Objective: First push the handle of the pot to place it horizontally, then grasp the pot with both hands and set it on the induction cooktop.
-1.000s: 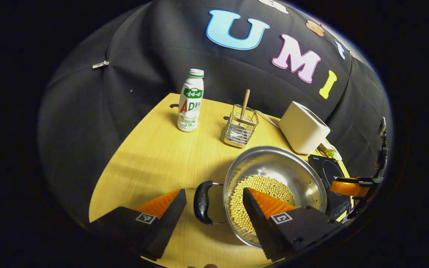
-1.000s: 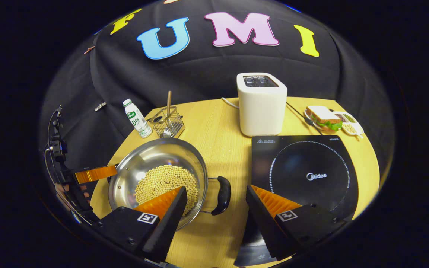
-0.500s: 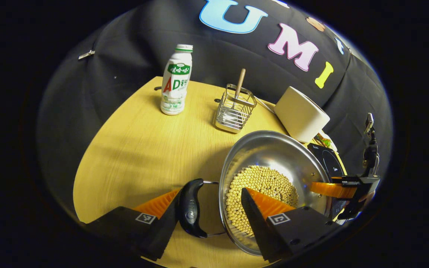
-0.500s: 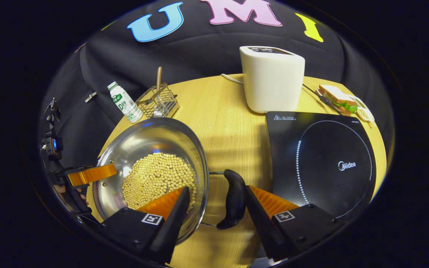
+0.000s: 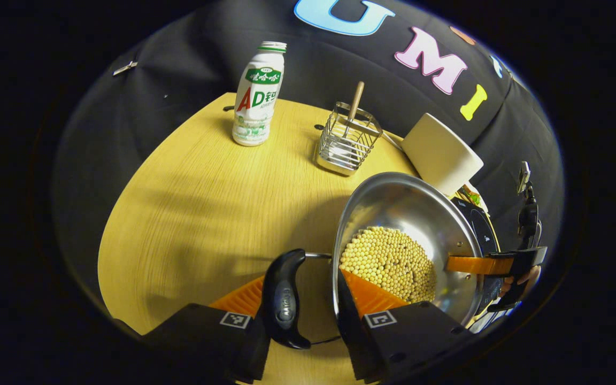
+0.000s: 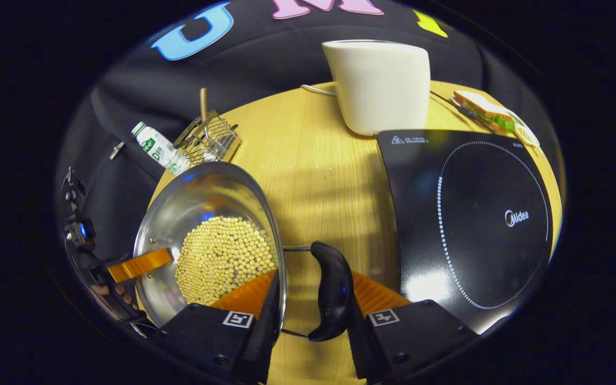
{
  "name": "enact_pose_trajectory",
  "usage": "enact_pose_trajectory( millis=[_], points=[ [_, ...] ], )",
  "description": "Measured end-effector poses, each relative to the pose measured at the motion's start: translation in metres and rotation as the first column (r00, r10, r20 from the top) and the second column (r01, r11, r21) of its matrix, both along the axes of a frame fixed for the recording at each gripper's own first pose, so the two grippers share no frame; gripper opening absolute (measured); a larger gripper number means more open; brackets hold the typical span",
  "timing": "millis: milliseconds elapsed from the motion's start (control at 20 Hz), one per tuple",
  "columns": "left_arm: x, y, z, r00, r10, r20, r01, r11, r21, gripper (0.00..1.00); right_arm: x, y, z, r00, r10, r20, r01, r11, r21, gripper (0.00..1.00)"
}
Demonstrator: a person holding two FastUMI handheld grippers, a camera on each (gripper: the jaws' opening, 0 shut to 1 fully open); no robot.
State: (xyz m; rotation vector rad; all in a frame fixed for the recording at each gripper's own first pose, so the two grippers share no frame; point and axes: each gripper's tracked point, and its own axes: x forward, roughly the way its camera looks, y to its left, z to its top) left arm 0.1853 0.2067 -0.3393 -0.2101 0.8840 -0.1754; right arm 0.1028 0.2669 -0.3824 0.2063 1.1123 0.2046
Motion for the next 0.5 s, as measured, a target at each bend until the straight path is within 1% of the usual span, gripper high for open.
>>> enact_pose_trajectory(
  millis=[50, 100, 150, 300, 350, 450, 500],
  points=[
    [-0.002, -0.001, -0.001, 1.000, 0.004, -0.014, -0.004, 1.000, 0.012, 0.61, -0.001, 0.001, -0.003, 1.000, -0.003, -0.010, 0.003, 1.000, 0.007, 0.54],
    [-0.005, 0.001, 0.000, 1.000, 0.007, -0.016, -0.006, 1.000, 0.017, 0.61, -0.001, 0.001, 0.000, 1.000, 0.001, -0.020, -0.001, 1.000, 0.009, 0.58],
    [-0.005, 0.001, 0.002, 1.000, 0.016, -0.014, -0.016, 1.000, 0.015, 0.60, -0.003, 0.001, -0.001, 1.000, 0.014, -0.027, -0.013, 1.000, 0.013, 0.55],
    [-0.012, 0.000, 0.005, 0.999, 0.033, -0.011, -0.033, 0.999, 0.008, 0.59, -0.007, 0.001, 0.006, 0.999, 0.029, -0.021, -0.029, 0.999, 0.016, 0.55],
    [-0.016, -0.001, 0.008, 0.999, 0.035, -0.012, -0.035, 0.999, 0.009, 0.59, -0.009, 0.000, 0.009, 0.999, 0.032, -0.013, -0.031, 0.999, 0.017, 0.51],
    [-0.020, -0.004, 0.018, 0.999, 0.035, 0.009, -0.036, 0.999, 0.025, 0.59, -0.013, -0.003, 0.017, 0.999, 0.039, -0.005, -0.039, 0.999, 0.023, 0.51],
    [-0.022, -0.006, 0.024, 0.999, 0.030, 0.021, -0.031, 0.999, 0.036, 0.59, -0.015, -0.004, 0.020, 0.999, 0.042, -0.011, -0.041, 0.999, 0.033, 0.55]
  ],
)
